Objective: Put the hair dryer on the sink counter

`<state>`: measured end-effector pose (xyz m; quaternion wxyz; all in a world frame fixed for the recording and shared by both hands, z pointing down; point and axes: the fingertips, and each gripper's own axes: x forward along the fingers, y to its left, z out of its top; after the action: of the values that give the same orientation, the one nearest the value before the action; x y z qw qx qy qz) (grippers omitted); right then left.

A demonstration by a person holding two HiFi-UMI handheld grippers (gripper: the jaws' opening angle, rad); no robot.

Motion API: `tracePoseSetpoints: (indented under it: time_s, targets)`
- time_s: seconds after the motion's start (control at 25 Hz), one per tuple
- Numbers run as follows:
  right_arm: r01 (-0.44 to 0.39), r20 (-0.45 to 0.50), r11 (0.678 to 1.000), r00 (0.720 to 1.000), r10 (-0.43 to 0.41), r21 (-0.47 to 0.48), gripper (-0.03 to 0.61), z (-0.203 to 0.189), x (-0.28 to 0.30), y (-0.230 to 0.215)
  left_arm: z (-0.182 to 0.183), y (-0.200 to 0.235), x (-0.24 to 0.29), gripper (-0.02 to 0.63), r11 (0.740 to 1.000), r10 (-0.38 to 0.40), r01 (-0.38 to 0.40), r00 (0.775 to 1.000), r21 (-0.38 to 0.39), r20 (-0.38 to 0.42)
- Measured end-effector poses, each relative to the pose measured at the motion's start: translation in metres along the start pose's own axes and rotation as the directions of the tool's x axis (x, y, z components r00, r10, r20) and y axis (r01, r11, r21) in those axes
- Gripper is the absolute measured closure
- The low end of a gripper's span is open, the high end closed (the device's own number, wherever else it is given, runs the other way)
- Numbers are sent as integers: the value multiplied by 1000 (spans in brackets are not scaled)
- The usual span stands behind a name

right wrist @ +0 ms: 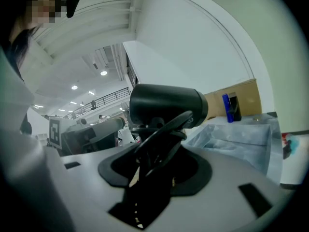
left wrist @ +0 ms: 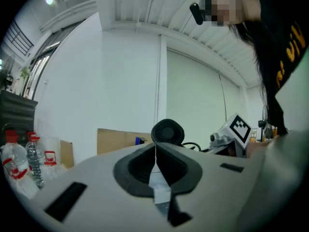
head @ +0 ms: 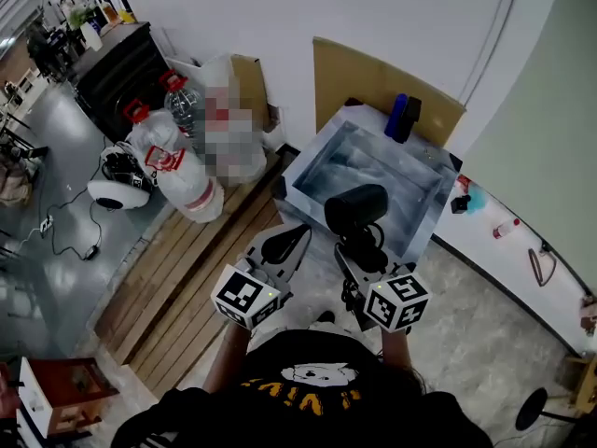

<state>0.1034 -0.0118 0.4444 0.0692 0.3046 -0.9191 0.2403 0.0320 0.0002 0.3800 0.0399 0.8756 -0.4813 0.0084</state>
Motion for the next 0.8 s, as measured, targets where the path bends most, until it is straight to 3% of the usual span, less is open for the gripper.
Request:
tracePoseSetpoints:
  time_s: [0.4, 0.8]
  targets:
    - [-44, -1, 998, 999, 44, 45, 400, 7, 23, -20, -7, 18, 25, 604, 1000, 24, -25, 998, -2, -62]
    - [16, 5, 998, 1000, -16, 69, 400, 17, 44, -49, -10, 40, 64, 604, 999, -41, 41, 997, 0, -67]
